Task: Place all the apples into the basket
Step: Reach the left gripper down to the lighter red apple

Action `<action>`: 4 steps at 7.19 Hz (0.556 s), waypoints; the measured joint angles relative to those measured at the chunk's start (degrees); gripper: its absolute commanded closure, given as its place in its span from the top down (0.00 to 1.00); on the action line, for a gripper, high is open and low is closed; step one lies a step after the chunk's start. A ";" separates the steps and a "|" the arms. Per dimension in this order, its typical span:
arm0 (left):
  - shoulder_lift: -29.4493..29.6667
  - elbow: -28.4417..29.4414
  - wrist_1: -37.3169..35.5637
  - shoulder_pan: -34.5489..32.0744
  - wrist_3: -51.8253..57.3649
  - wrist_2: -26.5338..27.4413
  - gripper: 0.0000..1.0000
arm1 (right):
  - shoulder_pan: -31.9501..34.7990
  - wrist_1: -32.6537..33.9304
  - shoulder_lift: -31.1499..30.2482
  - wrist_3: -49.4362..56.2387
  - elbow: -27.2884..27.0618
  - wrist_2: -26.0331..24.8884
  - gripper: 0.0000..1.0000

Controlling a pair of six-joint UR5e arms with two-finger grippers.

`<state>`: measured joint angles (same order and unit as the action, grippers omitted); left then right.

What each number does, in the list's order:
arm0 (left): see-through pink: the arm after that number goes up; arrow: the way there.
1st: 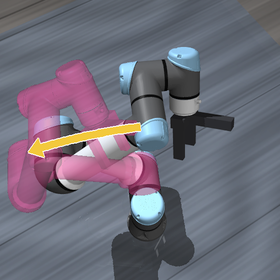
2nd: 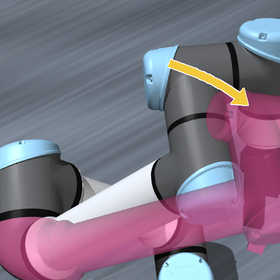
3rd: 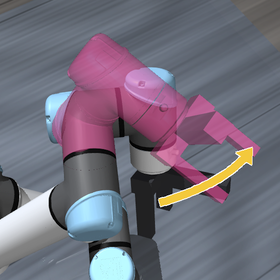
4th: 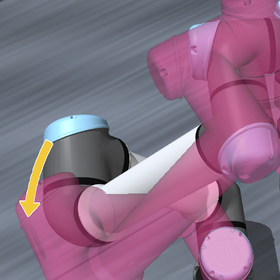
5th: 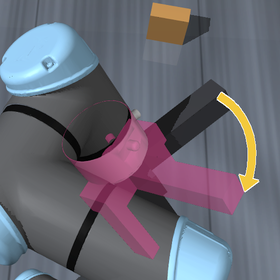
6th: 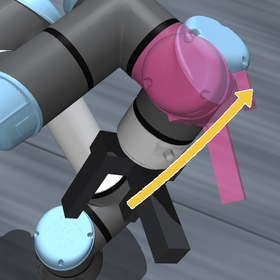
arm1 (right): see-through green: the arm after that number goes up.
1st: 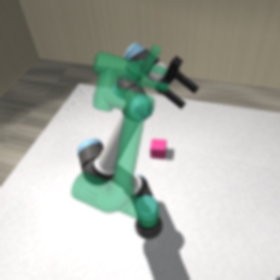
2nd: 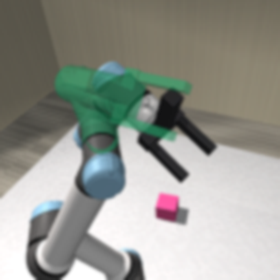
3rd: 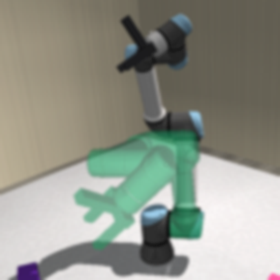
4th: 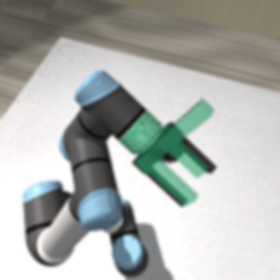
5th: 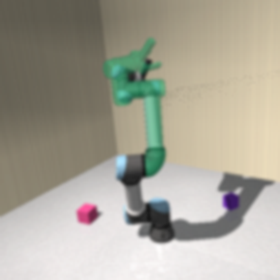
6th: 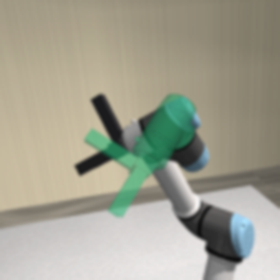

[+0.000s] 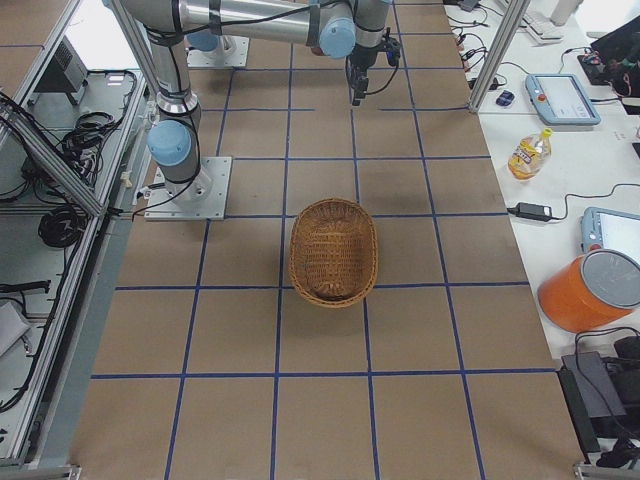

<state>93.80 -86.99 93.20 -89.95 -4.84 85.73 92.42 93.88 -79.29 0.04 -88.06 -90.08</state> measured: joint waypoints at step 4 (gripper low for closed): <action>0.55 -2.68 -0.52 2.12 4.53 2.37 1.00 | -0.28 -0.46 -0.45 0.08 2.91 -0.24 1.00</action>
<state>94.35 -89.67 92.68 -87.83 -0.31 88.10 92.14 93.42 -79.74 0.12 -85.16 -90.32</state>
